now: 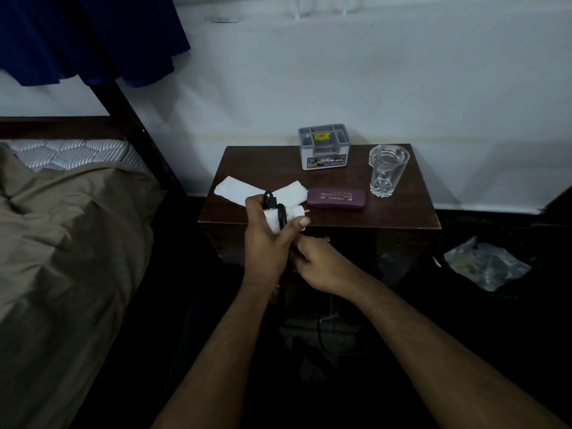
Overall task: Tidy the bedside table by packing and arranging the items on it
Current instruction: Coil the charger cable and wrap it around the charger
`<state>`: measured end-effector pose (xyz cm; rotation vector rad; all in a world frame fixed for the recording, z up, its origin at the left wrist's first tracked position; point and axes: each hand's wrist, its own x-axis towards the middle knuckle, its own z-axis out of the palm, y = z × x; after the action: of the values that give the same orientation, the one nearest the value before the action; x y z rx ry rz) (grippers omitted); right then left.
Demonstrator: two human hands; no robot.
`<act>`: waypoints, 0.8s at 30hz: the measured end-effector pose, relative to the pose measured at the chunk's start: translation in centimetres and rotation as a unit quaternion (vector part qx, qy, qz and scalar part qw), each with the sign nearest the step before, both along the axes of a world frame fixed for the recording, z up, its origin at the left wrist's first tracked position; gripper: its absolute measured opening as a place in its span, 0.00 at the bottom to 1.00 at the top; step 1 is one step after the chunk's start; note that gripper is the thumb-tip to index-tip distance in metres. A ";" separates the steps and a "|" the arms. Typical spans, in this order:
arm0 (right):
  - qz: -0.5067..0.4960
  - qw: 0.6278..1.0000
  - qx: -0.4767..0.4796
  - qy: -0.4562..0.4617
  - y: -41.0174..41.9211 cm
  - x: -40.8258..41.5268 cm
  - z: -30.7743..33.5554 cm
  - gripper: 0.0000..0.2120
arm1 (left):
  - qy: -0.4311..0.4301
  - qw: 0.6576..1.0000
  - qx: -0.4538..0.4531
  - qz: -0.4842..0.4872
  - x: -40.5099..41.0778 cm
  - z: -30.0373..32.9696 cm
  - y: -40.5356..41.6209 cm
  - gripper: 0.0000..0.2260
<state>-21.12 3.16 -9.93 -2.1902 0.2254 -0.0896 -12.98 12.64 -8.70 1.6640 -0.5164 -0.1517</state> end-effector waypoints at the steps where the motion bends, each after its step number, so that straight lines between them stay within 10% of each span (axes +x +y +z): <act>1: 0.002 1.000 0.007 0.005 -0.1 0.0 -0.1 0.10 | -0.002 1.000 -0.005 -0.009 0.0 0.0 0.0 0.25; 10: 0.015 0.994 0.111 0.011 0.2 -0.4 0.0 0.13 | 0.001 0.998 -0.016 0.068 1.3 -0.3 0.2 0.21; 24: -0.100 0.990 -0.052 -0.090 -1.5 -1.4 2.0 0.10 | 0.069 0.991 0.106 -0.039 1.4 -0.6 0.4 0.31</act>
<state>-22.56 1.68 -7.91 -2.2417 0.3426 -0.4183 -11.63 13.07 -9.34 1.8251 -0.4715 -0.3880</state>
